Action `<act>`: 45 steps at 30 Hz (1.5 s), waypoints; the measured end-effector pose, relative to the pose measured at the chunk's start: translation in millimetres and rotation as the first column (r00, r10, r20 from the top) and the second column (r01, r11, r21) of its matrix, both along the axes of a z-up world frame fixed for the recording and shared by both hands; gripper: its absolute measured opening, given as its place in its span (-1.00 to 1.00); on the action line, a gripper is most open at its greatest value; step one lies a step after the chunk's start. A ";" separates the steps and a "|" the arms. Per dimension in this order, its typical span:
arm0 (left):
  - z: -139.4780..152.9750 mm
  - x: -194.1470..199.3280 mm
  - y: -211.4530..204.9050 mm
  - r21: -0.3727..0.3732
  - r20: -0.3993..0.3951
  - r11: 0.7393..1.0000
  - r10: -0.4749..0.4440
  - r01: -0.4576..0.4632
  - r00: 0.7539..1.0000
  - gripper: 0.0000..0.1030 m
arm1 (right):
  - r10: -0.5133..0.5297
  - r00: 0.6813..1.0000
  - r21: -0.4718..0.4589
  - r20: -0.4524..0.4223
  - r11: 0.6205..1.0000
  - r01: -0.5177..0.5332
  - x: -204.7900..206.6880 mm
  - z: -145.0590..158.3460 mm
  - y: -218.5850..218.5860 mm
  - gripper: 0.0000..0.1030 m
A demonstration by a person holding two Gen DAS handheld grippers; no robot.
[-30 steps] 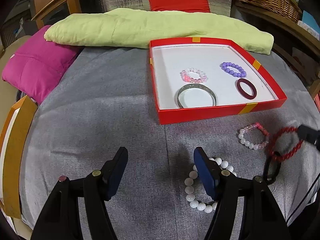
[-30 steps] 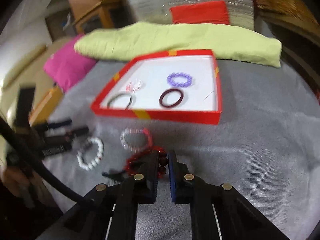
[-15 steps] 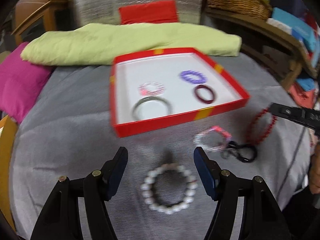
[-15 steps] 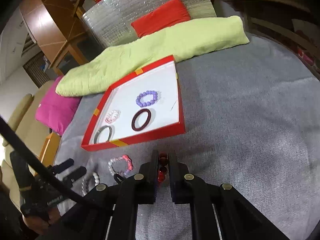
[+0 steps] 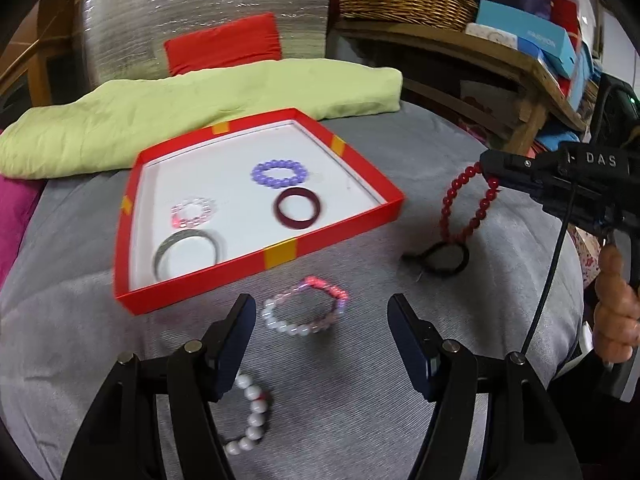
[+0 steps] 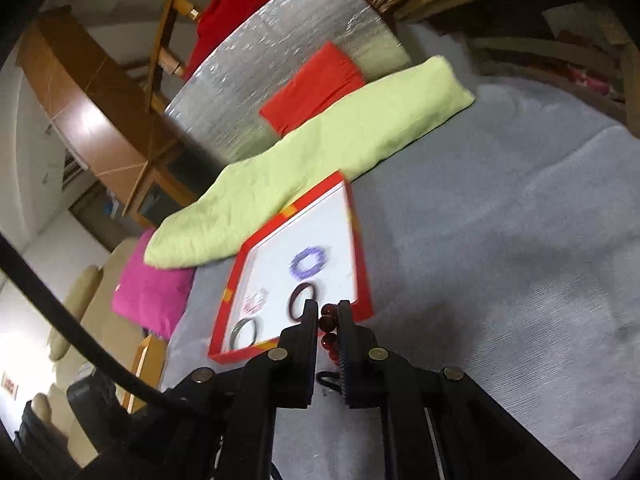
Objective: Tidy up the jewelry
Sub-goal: 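Lift the red bead bracelet with the right tool while the left tool grasps the black hair tie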
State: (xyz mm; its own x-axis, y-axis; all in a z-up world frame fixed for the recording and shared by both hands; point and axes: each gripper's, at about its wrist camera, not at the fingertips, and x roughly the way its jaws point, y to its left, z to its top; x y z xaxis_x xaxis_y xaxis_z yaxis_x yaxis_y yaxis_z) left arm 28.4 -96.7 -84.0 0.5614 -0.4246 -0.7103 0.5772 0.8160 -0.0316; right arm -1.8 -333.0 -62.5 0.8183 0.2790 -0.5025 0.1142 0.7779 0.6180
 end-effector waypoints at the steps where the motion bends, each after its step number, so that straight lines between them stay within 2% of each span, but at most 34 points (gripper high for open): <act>1: -1.6 0.4 -4.6 0.014 0.000 1.000 -0.004 0.004 1.000 0.35 | -0.004 1.000 0.003 -0.016 1.000 0.004 0.8 -1.8 -2.4 -0.81; 5: -5.5 7.6 -4.4 0.037 -0.008 0.999 0.029 -0.028 1.000 0.35 | -0.017 0.997 0.008 -0.069 1.000 0.018 2.9 -9.8 -11.2 -0.81; 9: -8.3 7.7 -3.9 0.038 -0.016 0.999 0.036 -0.036 0.999 0.34 | 0.035 0.999 0.091 0.017 0.995 -0.036 -5.8 -0.2 -23.5 -0.81; 13: -10.1 7.1 -7.2 0.051 -0.006 0.998 0.032 -0.032 0.999 0.35 | 0.048 0.996 0.101 0.075 0.993 -0.055 -11.4 7.5 -20.5 -0.81; 15: -9.0 6.2 -7.7 0.044 0.000 0.999 0.027 -0.027 1.000 0.34 | -0.011 0.999 0.047 0.047 0.999 0.009 -12.5 7.5 -21.4 -0.81; 18: -5.9 4.2 -11.5 0.022 0.011 1.000 0.012 -0.012 1.000 0.34 | -0.098 0.995 0.018 0.021 0.995 0.097 -14.1 4.5 -28.0 -0.81; 22: -2.7 1.7 -26.1 -0.016 0.013 0.999 -0.027 0.028 1.000 0.35 | -0.153 0.987 -0.027 -0.043 0.988 0.152 -11.2 -1.9 -34.1 -0.81; 26: -4.0 8.2 -47.5 -0.067 -0.032 0.996 -0.065 0.063 0.997 0.33 | -0.151 0.983 0.001 -0.106 0.988 0.152 -7.9 -14.3 -40.0 -0.81; 30: -10.5 23.3 -64.3 -0.150 -0.128 0.987 -0.082 0.062 0.988 0.33 | -0.164 0.981 0.007 -0.101 0.986 0.166 -12.2 -12.4 -49.7 -0.81; 33: -17.7 31.5 -79.6 -0.162 -0.155 0.985 -0.083 0.058 0.984 0.30 | -0.166 0.980 0.017 -0.108 0.986 0.168 -13.8 -14.0 -54.1 -0.81; 34: -20.5 32.8 -85.7 -0.163 -0.162 0.984 -0.093 0.066 0.982 0.26 | -0.165 0.980 0.020 -0.113 0.986 0.168 -13.9 -14.4 -55.3 -0.81; 36: -27.3 35.3 -95.3 -0.153 -0.188 0.986 -0.102 0.073 0.977 0.01 | -0.162 0.980 0.027 -0.119 0.986 0.166 -14.3 -15.5 -57.0 -0.81; 37: -33.4 36.5 -100.6 -0.137 -0.206 0.988 -0.102 0.074 0.973 -0.03 | -0.158 0.980 0.031 -0.121 0.986 0.163 -13.9 -15.5 -56.9 -0.81; 40: -34.1 35.0 -104.2 -0.122 -0.169 0.989 -0.104 0.084 0.980 -0.29 | -0.146 0.982 0.033 -0.119 0.988 0.150 -12.0 -14.2 -54.3 -0.81; 41: -34.3 35.9 -103.3 -0.134 -0.175 0.987 -0.110 0.087 0.978 -0.54 | -0.138 0.983 0.032 -0.119 0.989 0.143 -11.2 -13.8 -52.9 -0.81; 42: -35.5 36.9 -101.9 -0.142 -0.183 0.986 -0.112 0.087 0.977 -0.69 | -0.130 0.984 0.031 -0.119 0.990 0.135 -10.3 -13.6 -51.1 -0.81; 45: -35.4 33.9 -100.3 -0.133 -0.164 0.987 -0.115 0.094 0.980 -0.78 | -0.119 0.986 0.028 -0.117 0.992 0.123 -9.0 -13.0 -47.7 -0.81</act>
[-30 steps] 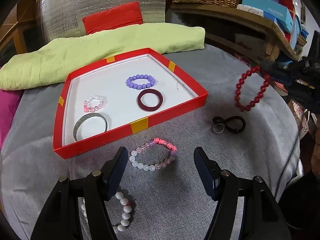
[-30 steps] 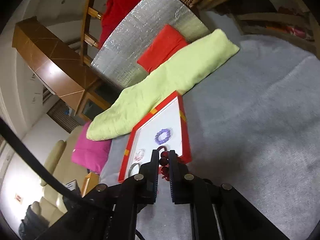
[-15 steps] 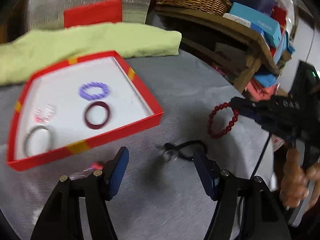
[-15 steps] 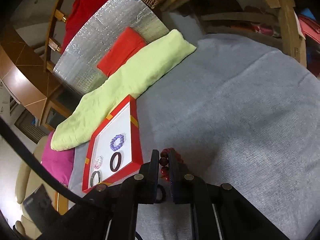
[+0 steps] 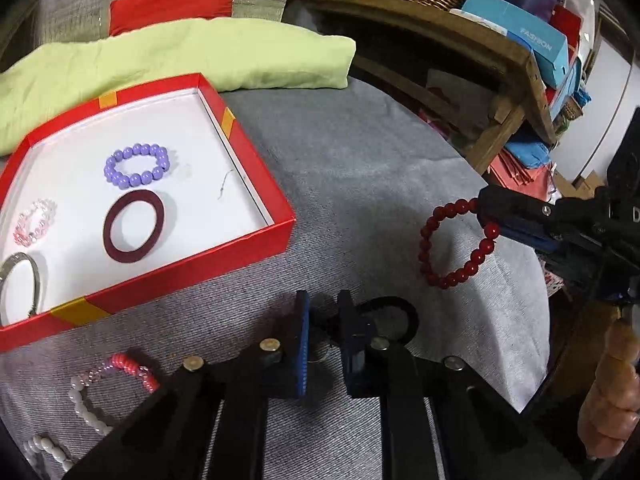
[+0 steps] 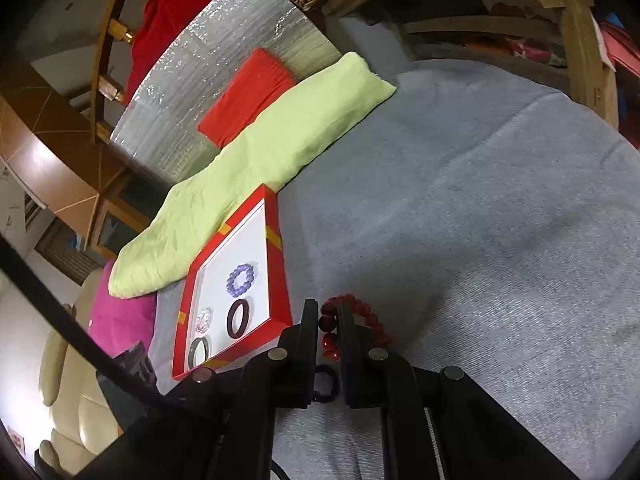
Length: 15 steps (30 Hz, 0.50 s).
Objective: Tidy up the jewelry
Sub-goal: 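Carry the red bracelet and black hair tie toward the red box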
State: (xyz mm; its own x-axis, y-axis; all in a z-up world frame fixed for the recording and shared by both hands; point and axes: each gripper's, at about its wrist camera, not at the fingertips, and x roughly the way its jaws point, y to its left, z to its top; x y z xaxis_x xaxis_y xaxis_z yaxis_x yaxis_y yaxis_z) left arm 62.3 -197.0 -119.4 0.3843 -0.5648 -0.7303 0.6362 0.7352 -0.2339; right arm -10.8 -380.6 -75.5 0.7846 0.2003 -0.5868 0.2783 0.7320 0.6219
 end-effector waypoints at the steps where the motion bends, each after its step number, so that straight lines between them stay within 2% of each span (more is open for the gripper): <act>1: 2.1 -2.5 0.6 0.002 0.009 1.000 -0.008 0.008 1.000 -0.79 | 0.004 1.000 0.002 0.003 1.000 -0.004 0.1 0.5 1.2 -0.81; 6: 21.2 -7.8 20.3 -0.023 0.057 1.000 -0.009 0.011 0.998 -0.82 | 0.021 0.999 0.006 0.043 1.000 -0.022 -1.5 7.2 9.1 -0.81; 8: 31.7 -10.7 33.1 -0.039 0.082 0.999 0.003 0.001 0.997 -0.89 | 0.030 0.997 -0.003 0.064 1.000 -0.030 -1.3 11.2 14.2 -0.81; 15: 65.9 -15.7 87.7 -0.096 0.157 0.993 0.078 -0.063 0.985 -0.89 | 0.081 0.989 -0.037 0.120 0.996 -0.077 3.2 22.2 41.3 -0.81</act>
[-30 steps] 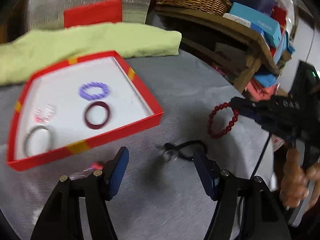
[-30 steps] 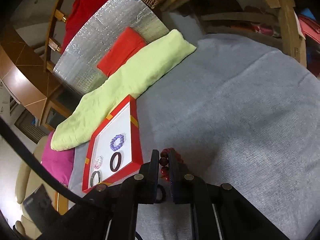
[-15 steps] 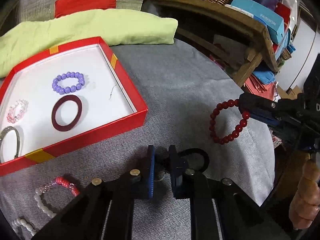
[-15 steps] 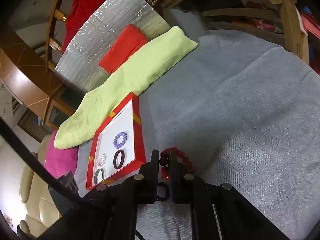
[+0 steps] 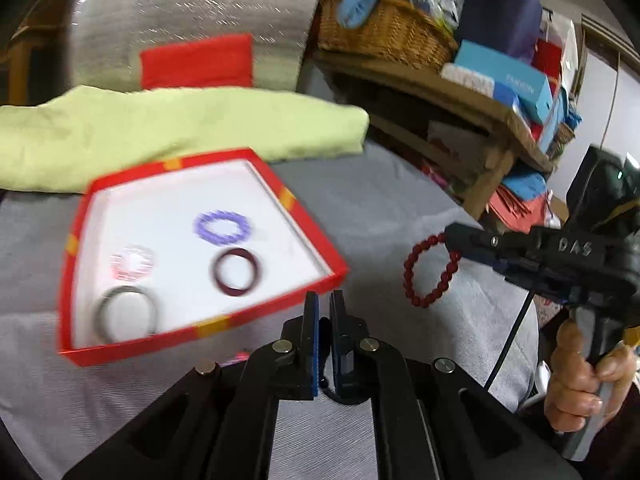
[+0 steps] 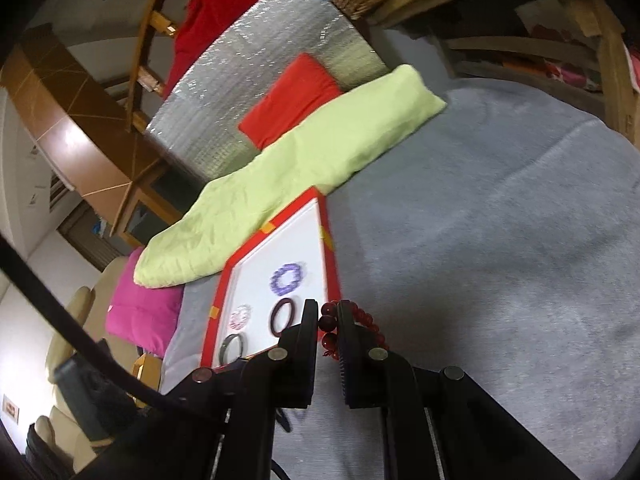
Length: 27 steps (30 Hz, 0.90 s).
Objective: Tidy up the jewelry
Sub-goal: 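Carry the red bracelet and black hair tie toward the red box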
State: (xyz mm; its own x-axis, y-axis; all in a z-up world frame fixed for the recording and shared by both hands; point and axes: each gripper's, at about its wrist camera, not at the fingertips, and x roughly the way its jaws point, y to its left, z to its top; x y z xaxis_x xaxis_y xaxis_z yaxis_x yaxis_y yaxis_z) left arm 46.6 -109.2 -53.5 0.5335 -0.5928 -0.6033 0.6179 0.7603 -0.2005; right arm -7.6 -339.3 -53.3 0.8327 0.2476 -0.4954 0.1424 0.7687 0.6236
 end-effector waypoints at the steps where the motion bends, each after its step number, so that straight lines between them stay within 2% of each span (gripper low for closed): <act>1: 4.5 0.2 10.9 -0.009 0.011 1.000 0.018 -0.018 1.000 -0.89 | 0.008 1.000 -0.007 0.007 1.000 -0.008 0.9 1.4 5.2 -0.81; 9: 21.5 7.8 65.4 -0.091 0.051 0.987 0.138 -0.133 0.989 -0.90 | 0.068 0.993 -0.091 0.094 0.994 -0.060 5.6 19.2 44.5 -0.81; 14: 25.7 16.9 84.3 -0.138 0.052 0.973 0.194 -0.185 0.980 -0.90 | 0.107 0.989 -0.121 0.103 0.988 -0.094 12.4 22.3 64.6 -0.81; 21: 24.4 22.5 95.0 -0.136 0.046 0.968 0.218 -0.210 0.975 -0.90 | 0.107 0.991 -0.109 0.083 0.989 -0.098 18.3 18.3 65.3 -0.81; 27: 22.1 33.2 111.0 -0.149 0.026 0.952 0.276 -0.269 0.961 -0.90 | 0.113 0.988 -0.083 0.102 0.991 -0.104 23.6 22.8 61.7 -0.81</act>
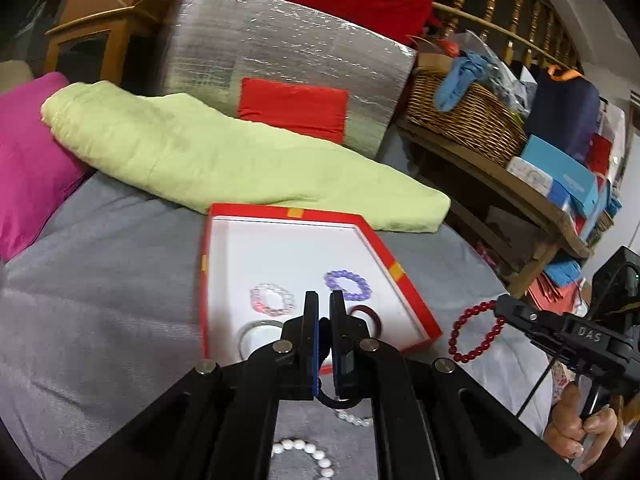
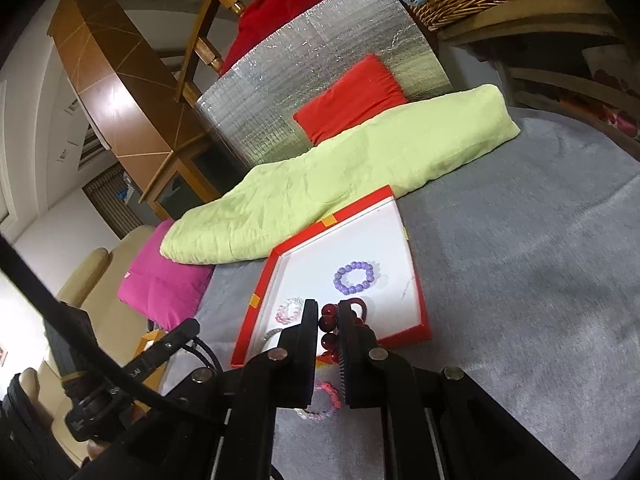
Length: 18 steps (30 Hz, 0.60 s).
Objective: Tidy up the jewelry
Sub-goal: 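Carry the red bracelet and black hair tie toward the red box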
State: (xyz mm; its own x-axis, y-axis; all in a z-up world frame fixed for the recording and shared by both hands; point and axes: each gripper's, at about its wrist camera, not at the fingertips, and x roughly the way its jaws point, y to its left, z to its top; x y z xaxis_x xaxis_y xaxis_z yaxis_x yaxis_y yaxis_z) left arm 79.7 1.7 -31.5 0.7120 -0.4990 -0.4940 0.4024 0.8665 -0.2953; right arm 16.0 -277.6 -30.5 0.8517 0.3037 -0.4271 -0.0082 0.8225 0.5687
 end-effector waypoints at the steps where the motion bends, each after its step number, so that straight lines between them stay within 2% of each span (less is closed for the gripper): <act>1: -0.8 2.5 1.4 -0.003 -0.005 1.000 0.008 -0.008 1.000 -0.90 | 0.001 1.000 0.004 0.003 1.000 -0.001 1.9 1.0 -0.1 -0.81; 6: -3.0 13.2 2.9 -0.010 -0.010 1.000 0.024 -0.024 1.000 -0.90 | 0.002 1.000 0.018 0.021 1.000 -0.002 19.0 6.4 -1.1 -0.81; 12: -5.9 30.6 -3.6 -0.027 -0.004 0.999 0.033 -0.033 0.999 -0.90 | 0.005 1.000 0.078 -0.007 0.997 -0.004 43.3 -1.7 -4.7 -0.81; 18: -5.9 55.2 -14.9 -0.022 0.001 0.999 0.041 -0.041 0.999 -0.90 | 0.004 1.000 0.092 -0.026 0.996 -0.001 70.1 -7.5 -6.9 -0.81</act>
State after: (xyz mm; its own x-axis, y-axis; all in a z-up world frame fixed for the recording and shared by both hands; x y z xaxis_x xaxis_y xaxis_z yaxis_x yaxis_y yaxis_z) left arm 134.9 -13.2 -37.4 0.7331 -0.4799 -0.4819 0.3671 0.8757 -0.3136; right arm 86.2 -284.6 -38.0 0.8397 0.3447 -0.4195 0.0057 0.7670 0.6416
